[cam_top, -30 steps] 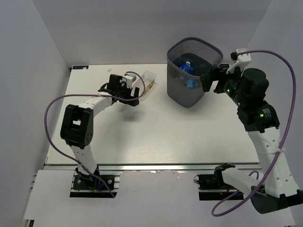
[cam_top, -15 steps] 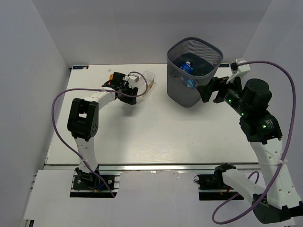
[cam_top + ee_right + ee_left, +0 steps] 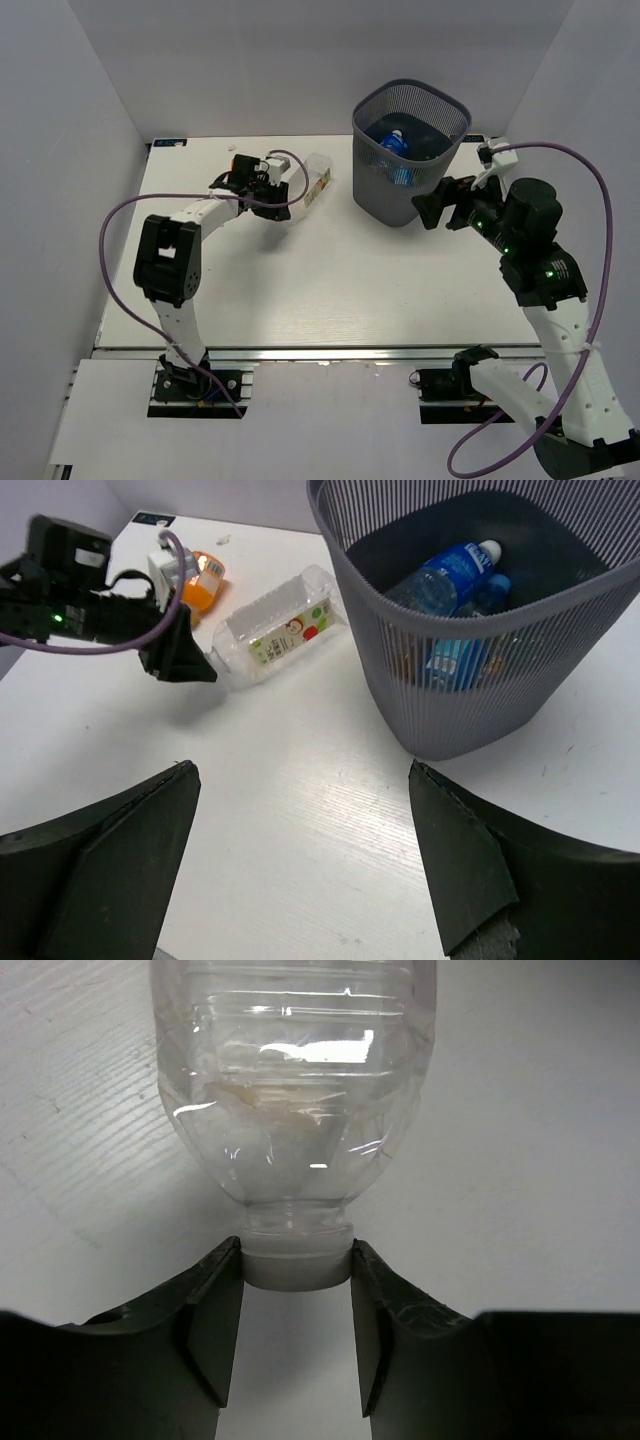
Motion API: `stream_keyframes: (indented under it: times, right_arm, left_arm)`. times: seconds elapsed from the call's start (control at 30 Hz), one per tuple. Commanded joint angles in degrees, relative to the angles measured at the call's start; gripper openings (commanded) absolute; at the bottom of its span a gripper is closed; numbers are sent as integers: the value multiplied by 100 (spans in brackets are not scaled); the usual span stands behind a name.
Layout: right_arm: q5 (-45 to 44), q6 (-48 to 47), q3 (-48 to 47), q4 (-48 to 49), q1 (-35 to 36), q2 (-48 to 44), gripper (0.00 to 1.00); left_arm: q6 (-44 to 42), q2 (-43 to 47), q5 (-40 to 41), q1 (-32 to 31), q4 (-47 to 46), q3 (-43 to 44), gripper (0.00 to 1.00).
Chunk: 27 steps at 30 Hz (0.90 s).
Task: Put the plastic bottles in the bin
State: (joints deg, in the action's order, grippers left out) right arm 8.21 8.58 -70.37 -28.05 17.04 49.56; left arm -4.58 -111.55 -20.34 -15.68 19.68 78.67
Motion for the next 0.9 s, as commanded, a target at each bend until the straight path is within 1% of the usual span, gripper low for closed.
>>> stream_keyframes:
  times: [0.0, 0.03, 0.07, 0.1, 0.13, 0.17, 0.2, 0.23, 0.27, 0.33, 0.37, 0.4, 0.47, 0.53, 0.6, 0.63, 0.67, 0.7, 0.73, 0.77, 0.8, 0.87]
  right_arm:
    - [530, 91, 338, 571, 1, -148, 89]
    - [750, 222, 418, 703, 1, -122, 89]
    - [953, 301, 506, 835, -7, -113, 89]
    - [1433, 372, 663, 984, 1, -96, 89]
    - [1629, 486, 726, 1204, 1, -35, 89]
    - [1753, 583, 778, 1301, 1, 9, 89]
    - [1911, 653, 918, 1407, 1, 36, 89]
    - [1974, 802, 989, 1625, 1, 80, 89]
    - [2070, 890, 1051, 1732, 10, 97, 89]
    - [2185, 1049, 1226, 2073, 10, 150, 89]
    - [2229, 1249, 1297, 2250, 10, 150, 89]
    - [2342, 1373, 1367, 2443, 19, 142, 89]
    - [2483, 1663, 1570, 3047, 28, 133, 89]
    - [2581, 1796, 1614, 3279, 80, 150, 89]
    - [2563, 2015, 1702, 3683, 150, 168, 89]
    - [2546, 2121, 1754, 3876, 177, 168, 89]
    - [2502, 2270, 1876, 4095, 203, 177, 89]
    - [2441, 2523, 1930, 4506, 273, 212, 89]
    - [2423, 2630, 1965, 4711, 317, 238, 89]
    - [2379, 2718, 1974, 4878, 370, 282, 89]
    - [2352, 2789, 1974, 5193, 510, 378, 89]
    - [2213, 2912, 1948, 5485, 686, 493, 89]
  left_arm:
    - [816, 1011, -751, 13, -1015, -431, 0]
    - [1053, 1282, -961, 13, -1236, -554, 0]
    - [1656, 1406, -1311, 13, -1552, -851, 0]
    - [1984, 1529, -1471, 4, -2251, -993, 0]
    - [2335, 1757, -1630, 4, -2580, -1142, 0]
    - [3017, 1881, -1744, 4, -3236, -1292, 0]
    - [3311, 2013, -1902, 4, -3591, -1615, 0]
    - [3610, 2327, -1930, 4, -3907, -1792, 0]
    - [4066, 2496, -1913, 4, -4424, -1959, 0]
    - [4481, 2856, -1668, 4, -4797, -2390, 0]
    - [4979, 3154, -1606, -5, -5259, -2540, 0]
    - [5245, 3278, -1614, -5, -5551, -2828, 0]
    - [5650, 3577, -1710, -5, -5887, -2963, 0]
    - [5713, 3806, -1570, -14, -5774, -3033, 0]
    - [6046, 4121, -1500, -31, -6001, -3173, 0]
    - [6239, 4219, -1508, -49, -6229, -3418, 0]
    - [6624, 4298, -1517, -66, -6744, -3542, 0]
    - [6793, 4438, -1534, -75, -7019, -3656, 0]
    - [6960, 4501, -1500, -75, -7231, -3831, 0]
    - [7171, 4554, -1482, -75, -7433, -3868, 0]
    - [7242, 4598, -1499, -93, -7444, -3877, 0]
    - [7505, 4686, -1552, -206, -7635, -3947, 0]
